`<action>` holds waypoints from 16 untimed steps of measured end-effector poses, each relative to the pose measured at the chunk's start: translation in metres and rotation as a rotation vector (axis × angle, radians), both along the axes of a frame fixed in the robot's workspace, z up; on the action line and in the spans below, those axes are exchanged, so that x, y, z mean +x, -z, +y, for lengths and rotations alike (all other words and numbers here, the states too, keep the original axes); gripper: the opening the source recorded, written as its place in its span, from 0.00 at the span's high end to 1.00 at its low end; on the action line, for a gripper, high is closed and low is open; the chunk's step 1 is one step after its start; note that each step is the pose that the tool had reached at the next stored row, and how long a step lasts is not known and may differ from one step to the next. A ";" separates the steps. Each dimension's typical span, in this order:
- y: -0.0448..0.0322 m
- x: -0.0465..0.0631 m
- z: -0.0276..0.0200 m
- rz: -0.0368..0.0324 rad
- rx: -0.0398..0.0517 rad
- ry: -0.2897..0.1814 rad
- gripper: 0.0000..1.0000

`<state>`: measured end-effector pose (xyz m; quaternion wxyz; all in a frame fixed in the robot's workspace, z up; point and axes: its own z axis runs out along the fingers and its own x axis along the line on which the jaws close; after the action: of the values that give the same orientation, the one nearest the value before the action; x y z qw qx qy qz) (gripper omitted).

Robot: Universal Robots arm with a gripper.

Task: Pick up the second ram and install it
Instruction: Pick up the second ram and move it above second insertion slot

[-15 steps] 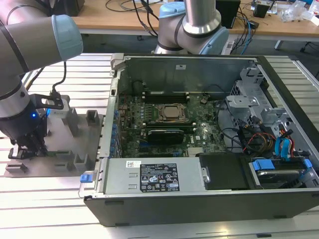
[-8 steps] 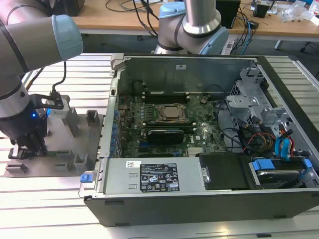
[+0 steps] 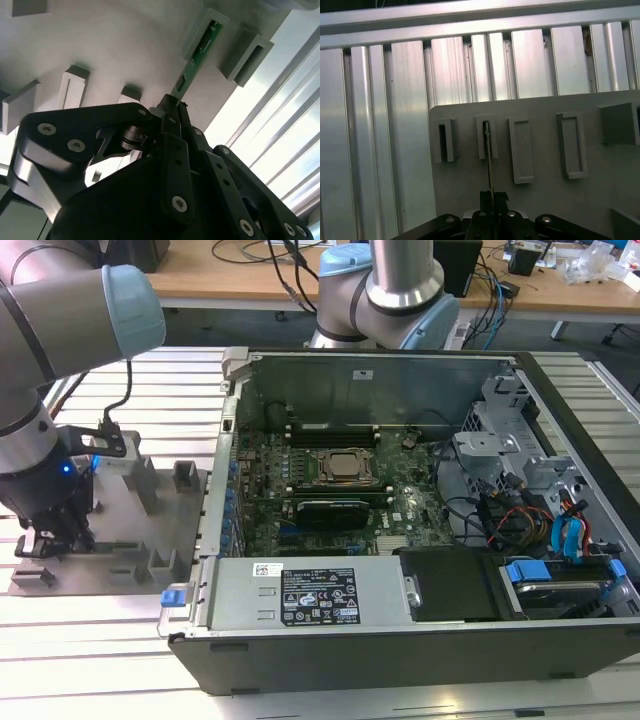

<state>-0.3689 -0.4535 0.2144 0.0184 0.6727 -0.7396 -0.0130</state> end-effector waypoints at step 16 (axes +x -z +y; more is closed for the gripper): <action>-0.0680 0.000 0.0000 0.0001 0.0000 0.000 0.86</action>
<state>-0.3689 -0.4535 0.2825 0.0184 0.6727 -0.7396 -0.0130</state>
